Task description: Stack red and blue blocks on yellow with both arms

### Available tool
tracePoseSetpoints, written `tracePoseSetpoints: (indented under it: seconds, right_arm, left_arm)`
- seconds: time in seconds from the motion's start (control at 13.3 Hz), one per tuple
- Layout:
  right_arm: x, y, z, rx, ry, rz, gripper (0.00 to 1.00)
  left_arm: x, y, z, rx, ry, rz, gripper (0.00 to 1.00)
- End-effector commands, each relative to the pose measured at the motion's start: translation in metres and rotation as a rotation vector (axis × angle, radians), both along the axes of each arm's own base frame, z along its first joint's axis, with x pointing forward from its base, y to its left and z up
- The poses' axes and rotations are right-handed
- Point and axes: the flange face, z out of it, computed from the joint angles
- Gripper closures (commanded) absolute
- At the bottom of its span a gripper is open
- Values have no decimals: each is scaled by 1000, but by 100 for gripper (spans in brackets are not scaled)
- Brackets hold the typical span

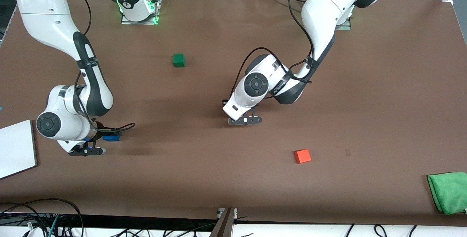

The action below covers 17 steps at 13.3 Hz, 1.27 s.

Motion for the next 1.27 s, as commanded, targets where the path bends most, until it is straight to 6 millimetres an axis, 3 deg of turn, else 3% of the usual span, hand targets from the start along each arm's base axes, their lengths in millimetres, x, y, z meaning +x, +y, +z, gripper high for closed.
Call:
tracePoseSetpoints:
  seconds: [0.0, 0.07, 0.38, 0.67, 0.82, 0.9, 0.97, 1.2]
  right_arm:
    - [6, 5, 32, 10, -41, 24, 70]
    - [7, 11, 44, 10, -56, 34, 70]
    - [3, 47, 122, 20, -112, 72, 70]
    - [-26, 89, 227, 17, -54, 28, 70]
    - [-34, 94, 269, 17, -29, 25, 70]
    - [-37, 99, 286, 21, -27, 34, 70]
    - [-40, 108, 294, 26, -21, 48, 70]
    - [-43, 109, 303, 23, -7, 15, 70]
  left_arm:
    - [3, 0, 6, -5, 14, 29, 100]
    - [5, 1, 5, -5, 15, 32, 100]
    - [8, 8, 1, 3, 20, 40, 100]
    - [7, 9, 0, 8, 31, 68, 100]
    - [6, 10, -1, 14, 37, 79, 96]
    - [5, 9, -1, 14, 40, 79, 66]
    - [4, 9, -2, 17, 39, 78, 1]
    - [1, 7, 14, 34, 63, 106, 0]
